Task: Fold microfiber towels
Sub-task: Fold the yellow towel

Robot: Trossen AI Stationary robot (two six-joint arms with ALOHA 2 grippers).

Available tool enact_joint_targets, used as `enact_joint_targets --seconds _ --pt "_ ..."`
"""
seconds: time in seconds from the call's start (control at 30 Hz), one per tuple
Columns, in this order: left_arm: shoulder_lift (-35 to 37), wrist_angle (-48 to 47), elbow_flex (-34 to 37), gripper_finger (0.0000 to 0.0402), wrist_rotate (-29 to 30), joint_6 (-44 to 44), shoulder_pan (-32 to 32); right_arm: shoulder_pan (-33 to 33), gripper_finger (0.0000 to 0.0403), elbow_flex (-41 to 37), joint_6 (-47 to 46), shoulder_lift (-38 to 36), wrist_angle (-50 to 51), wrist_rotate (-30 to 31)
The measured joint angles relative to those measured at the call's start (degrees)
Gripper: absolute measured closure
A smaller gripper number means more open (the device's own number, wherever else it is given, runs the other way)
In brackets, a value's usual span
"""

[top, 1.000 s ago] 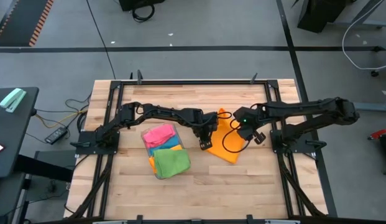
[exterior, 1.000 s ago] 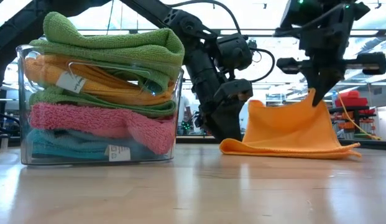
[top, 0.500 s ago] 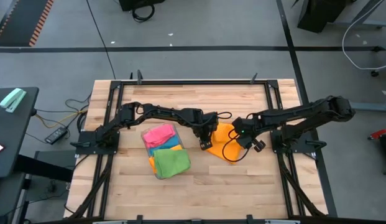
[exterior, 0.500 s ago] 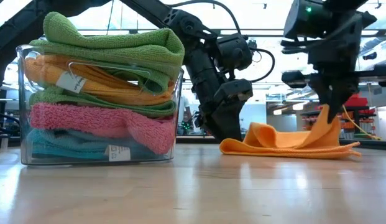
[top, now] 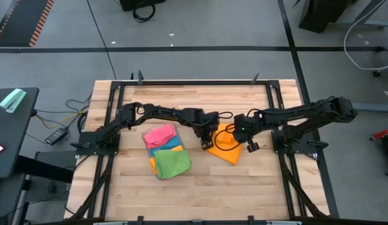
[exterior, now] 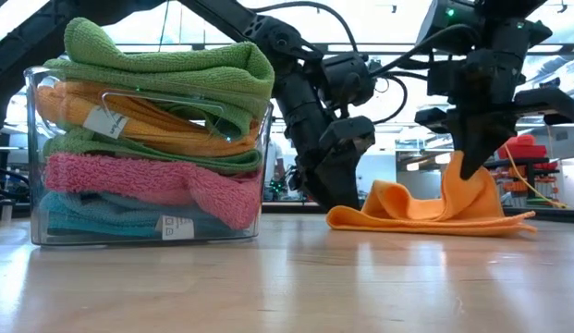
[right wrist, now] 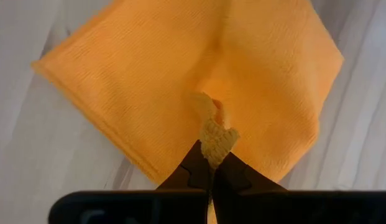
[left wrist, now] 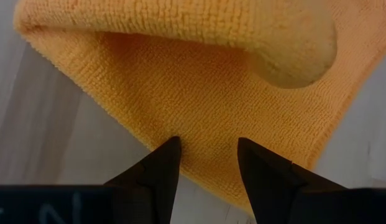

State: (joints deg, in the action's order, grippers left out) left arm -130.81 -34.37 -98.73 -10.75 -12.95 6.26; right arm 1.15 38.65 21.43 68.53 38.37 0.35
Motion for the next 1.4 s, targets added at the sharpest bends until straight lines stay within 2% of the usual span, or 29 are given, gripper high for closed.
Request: enact_joint_targets --seconds 0.23,0.37,0.43,0.8,0.97,1.23,1.4 --pt "1.92 -3.53 -3.71 0.023 -2.41 -0.13 0.43 -0.06 0.0397 0.02 -0.24 0.0 0.06 0.05" --pt "2.39 -4.3 -4.41 0.0229 -9.13 -0.99 1.45 -0.05 0.0397 0.02 -0.24 0.0 0.02 0.05" --pt "2.22 -4.56 -4.29 0.0225 -10.5 -2.42 1.88 -0.05 0.0397 0.02 -0.27 0.0 -0.09 0.08" --pt "1.84 -1.96 -4.4 0.0154 -11.23 -13.81 4.11 -0.05 0.0397 0.04 -1.95 0.0 -0.72 0.07" --pt "0.95 0.88 -4.24 0.0137 -13.54 -17.92 4.96 -0.05 0.0397 0.07 -1.95 0.0 -0.83 0.05" --pt "-0.52 4.33 -4.25 0.0154 -15.49 -21.61 4.36 -0.05 0.0397 0.07 -1.95 0.0 -1.06 0.06" --pt "-0.69 4.77 -3.89 0.0184 -13.1 -21.1 4.46 -0.05 0.0397 0.07 -1.95 0.0 -1.09 0.08"
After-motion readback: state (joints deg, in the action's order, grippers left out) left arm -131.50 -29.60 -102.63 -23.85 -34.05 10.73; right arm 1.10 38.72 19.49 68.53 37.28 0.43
